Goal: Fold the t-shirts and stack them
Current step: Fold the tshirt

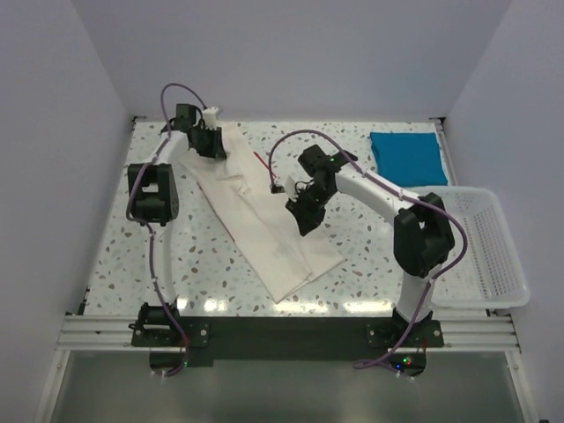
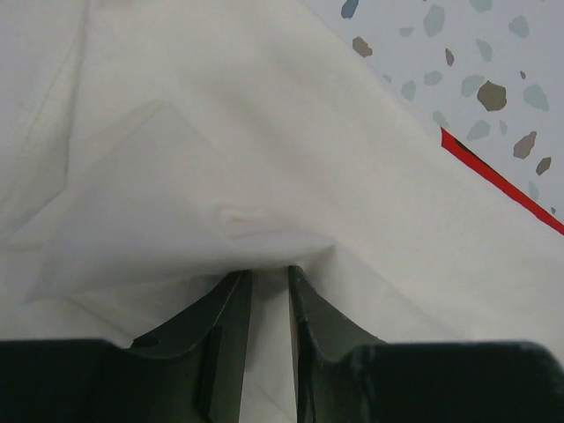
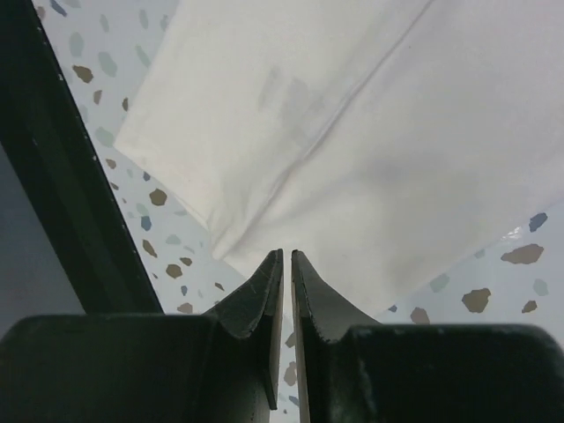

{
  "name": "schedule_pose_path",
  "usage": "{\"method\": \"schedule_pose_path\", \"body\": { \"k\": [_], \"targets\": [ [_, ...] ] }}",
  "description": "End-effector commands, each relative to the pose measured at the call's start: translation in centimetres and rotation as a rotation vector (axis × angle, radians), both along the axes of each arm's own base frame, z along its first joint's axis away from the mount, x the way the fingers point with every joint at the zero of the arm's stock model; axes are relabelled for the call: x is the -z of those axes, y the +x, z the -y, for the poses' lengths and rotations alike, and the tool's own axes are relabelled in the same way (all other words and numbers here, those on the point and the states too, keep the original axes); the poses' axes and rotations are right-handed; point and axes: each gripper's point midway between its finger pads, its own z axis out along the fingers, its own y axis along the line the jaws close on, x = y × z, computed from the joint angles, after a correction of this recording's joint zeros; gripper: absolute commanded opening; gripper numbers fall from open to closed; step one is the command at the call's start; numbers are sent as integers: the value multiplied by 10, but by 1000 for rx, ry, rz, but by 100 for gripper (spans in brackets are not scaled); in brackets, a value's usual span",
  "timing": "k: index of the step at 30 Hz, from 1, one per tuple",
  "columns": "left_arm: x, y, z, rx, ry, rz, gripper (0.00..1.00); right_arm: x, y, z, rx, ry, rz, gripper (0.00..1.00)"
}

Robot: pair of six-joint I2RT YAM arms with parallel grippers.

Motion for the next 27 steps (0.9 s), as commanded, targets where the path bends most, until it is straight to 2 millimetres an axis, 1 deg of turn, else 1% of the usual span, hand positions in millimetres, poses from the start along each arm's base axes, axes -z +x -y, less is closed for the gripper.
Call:
{"method": "schedule_pose_path", "body": {
  "k": [1,2,3,4,5,6,7,8,9,10,12,13,14,15,16,17,20,21,22,23,24,25,26,27],
  "targets": [
    [16,11,18,18,22,0,29,20,0,12,-8,-111,33,12],
    [26,9,20,29,37,-10,29,28,0,15,-6,-134,19,12],
    [30,8,27,45,51,-13,29,33,0,16,-5,-145,16,11],
    [35,7,28,48,66,-18,29,41,-4,18,-10,-157,0,12],
    [43,4,30,61,75,-29,29,49,-8,18,-8,-169,-21,12],
    [45,4,38,79,73,-28,30,56,-8,17,-8,-171,-22,12],
    [51,2,43,93,64,-37,31,65,-17,16,-21,-185,-40,12],
    [48,4,52,115,61,-24,32,73,-22,14,-24,-199,-56,12],
    [47,2,58,135,54,-35,33,80,-26,14,-30,-204,-64,11],
    [53,2,66,175,42,-39,34,84,-35,7,-47,-201,-79,11],
    [42,9,81,198,14,2,37,93,-44,-1,-59,-192,-93,11],
    [34,8,90,216,-18,13,42,95,-55,-10,-85,-191,-101,11],
    [28,9,102,238,-23,33,44,96,-64,-17,-104,-184,-112,11],
    [23,10,108,252,-21,51,44,98,-68,-24,-118,-173,-110,11],
    [15,11,114,264,-10,72,45,97,-80,-34,-137,-168,-117,11],
    [10,8,127,293,-6,89,46,95,-88,-42,-149,-143,-136,11],
    [-4,4,145,322,-51,104,47,86,-100,-64,-161,-78,-158,12],
    [-10,5,148,317,-71,114,47,80,-99,-71,-159,-50,-158,14],
    [-27,6,152,314,-101,131,46,70,-98,-75,-158,-23,-150,15],
    [-37,8,149,303,-112,144,46,62,-98,-78,-163,0,-144,16],
    [-52,13,148,294,-127,185,46,50,-99,-81,-172,32,-146,18],
    [-87,14,146,275,-153,231,47,32,-95,-83,-175,74,-116,18],
    [-95,14,137,257,-156,243,48,21,-93,-82,-171,93,-112,18],
    [-129,12,132,250,-160,295,48,7,-83,-82,-152,132,-97,19]
  ]
}}
